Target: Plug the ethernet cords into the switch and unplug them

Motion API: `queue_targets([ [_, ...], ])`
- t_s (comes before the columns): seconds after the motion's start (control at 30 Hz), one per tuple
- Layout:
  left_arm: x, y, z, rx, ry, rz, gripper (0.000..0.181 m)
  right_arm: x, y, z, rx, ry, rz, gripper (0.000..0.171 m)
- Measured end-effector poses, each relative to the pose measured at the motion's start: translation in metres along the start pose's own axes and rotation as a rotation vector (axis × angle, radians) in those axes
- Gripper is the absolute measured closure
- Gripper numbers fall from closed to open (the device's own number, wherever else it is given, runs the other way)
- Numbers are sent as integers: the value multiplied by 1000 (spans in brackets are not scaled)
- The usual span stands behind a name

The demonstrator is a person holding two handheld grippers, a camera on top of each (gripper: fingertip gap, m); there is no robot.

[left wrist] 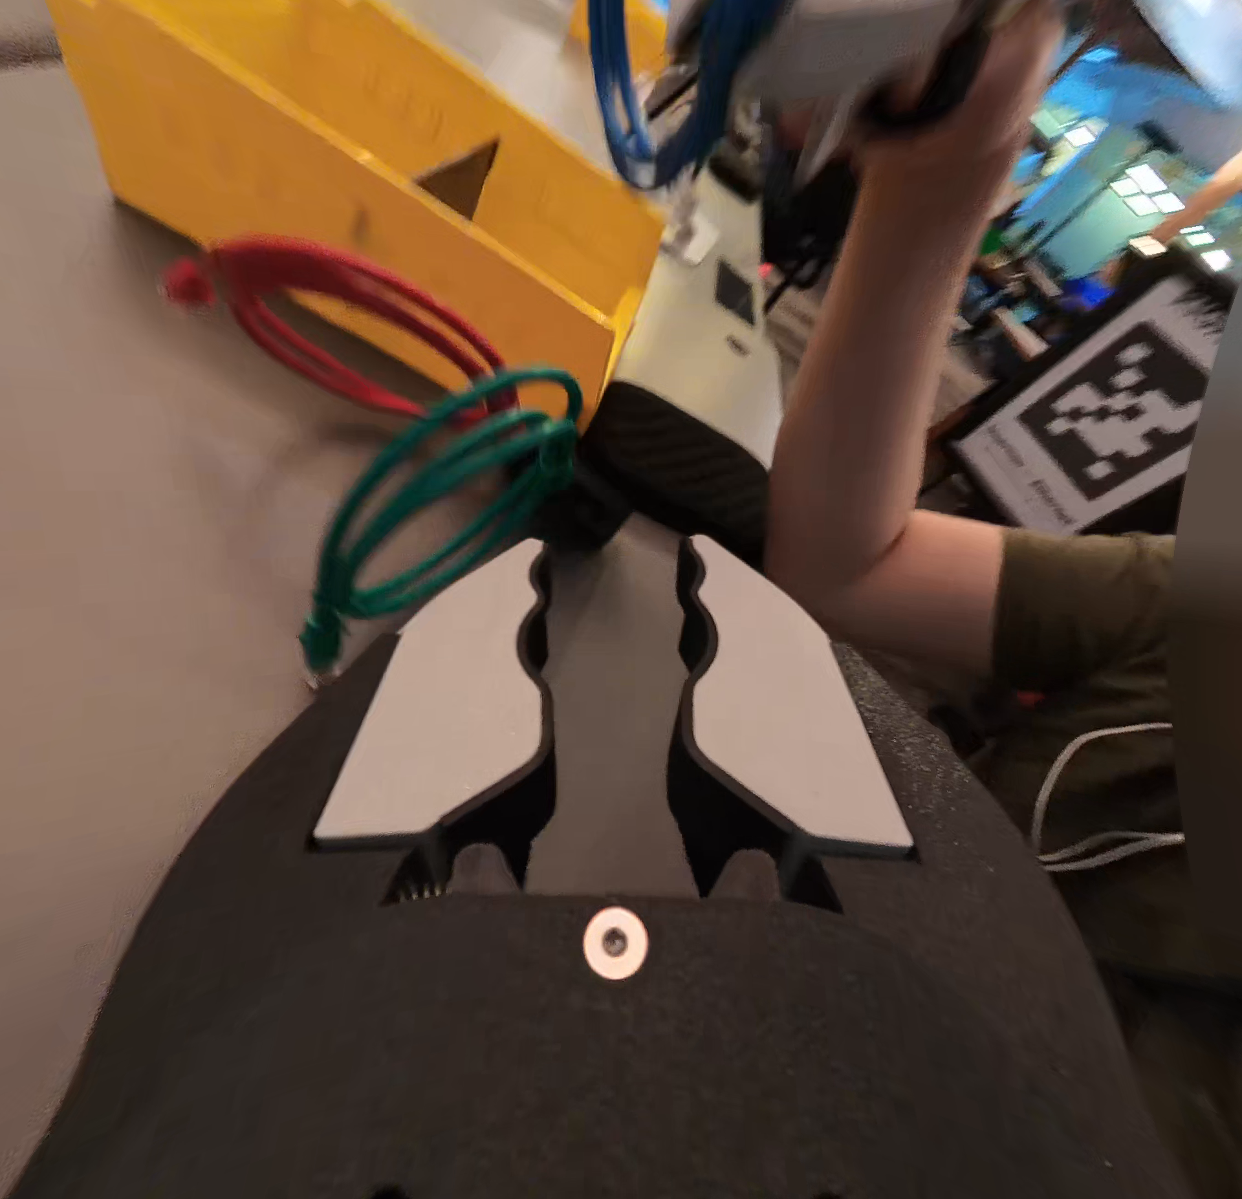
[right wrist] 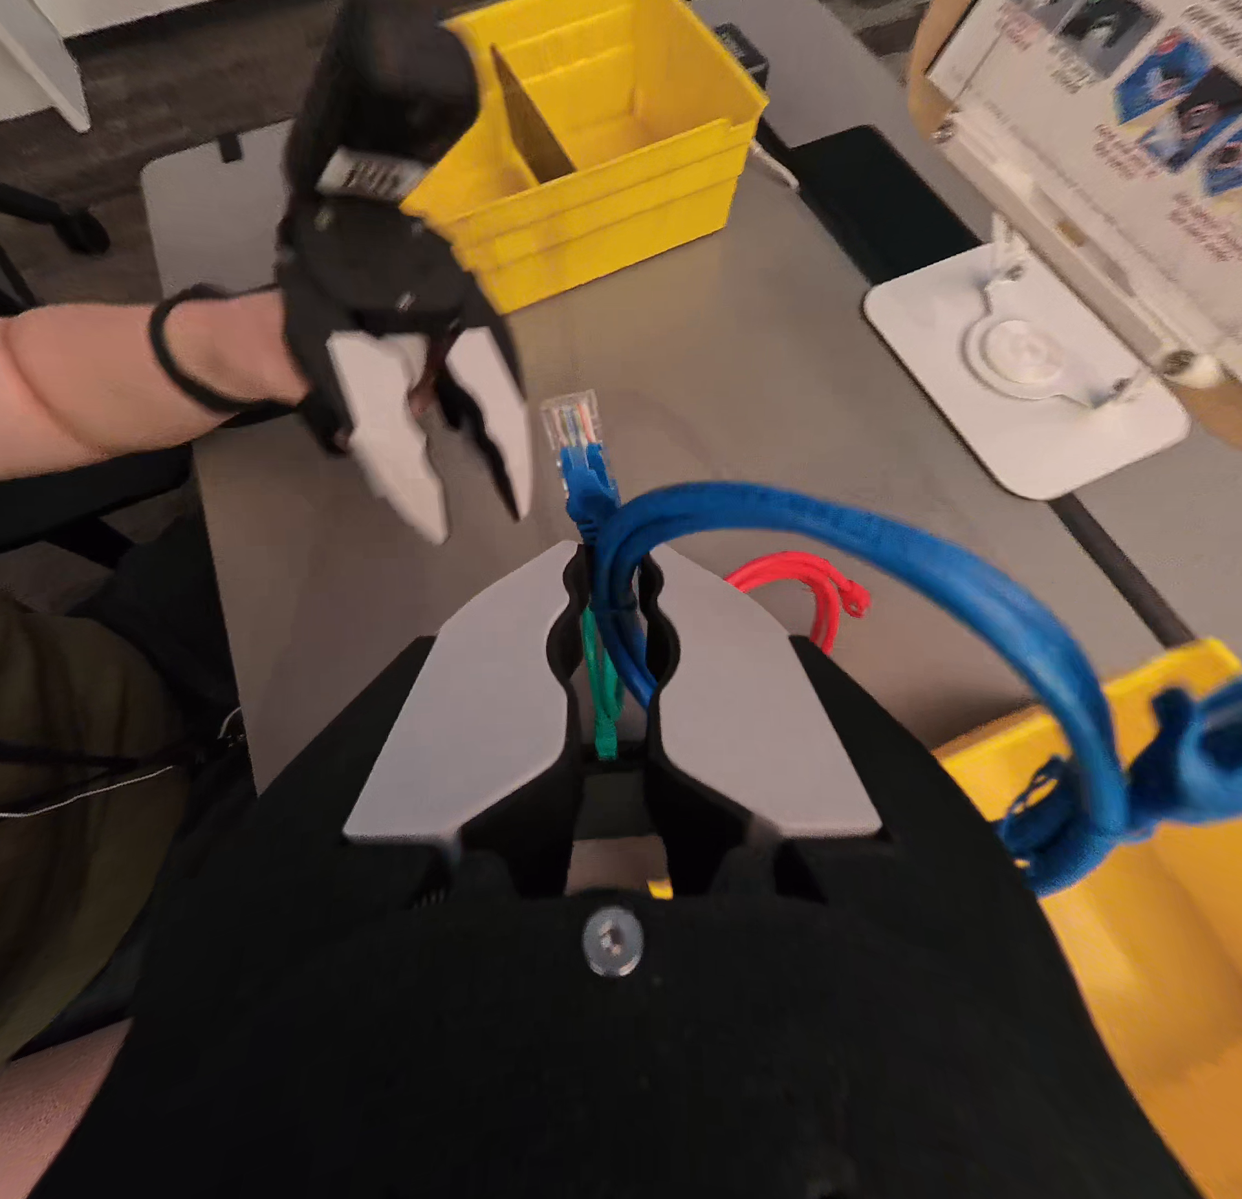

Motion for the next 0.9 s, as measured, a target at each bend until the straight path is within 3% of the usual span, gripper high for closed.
queue_targets([
  [0.13,56,51,25,-211,-16,25,132,8,-37,1,132,11,77,157],
  [0.23,74,88,31,-350,-38,92,122,13,-57,-1,151,18,164,157],
  [0.5,76,145,31,-503,-221,178,103,25,-76,-3,147,-3,223,157],
  [0.7,69,174,34,-630,-190,161,95,25,-82,-8,92,-49,274,157],
  [0.9,63,190,27,-800,-145,98,99,28,-87,-13,75,-88,284,157],
])
Point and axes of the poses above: each gripper's, where its closed fingertips meet, y out along the fingers, x out of its underside, z = x × y across the jaws, the point moved 9 cm from there along -y, back along the fingers, and after that the axes turned 6 degrees about -y, right-handed, at the moved point
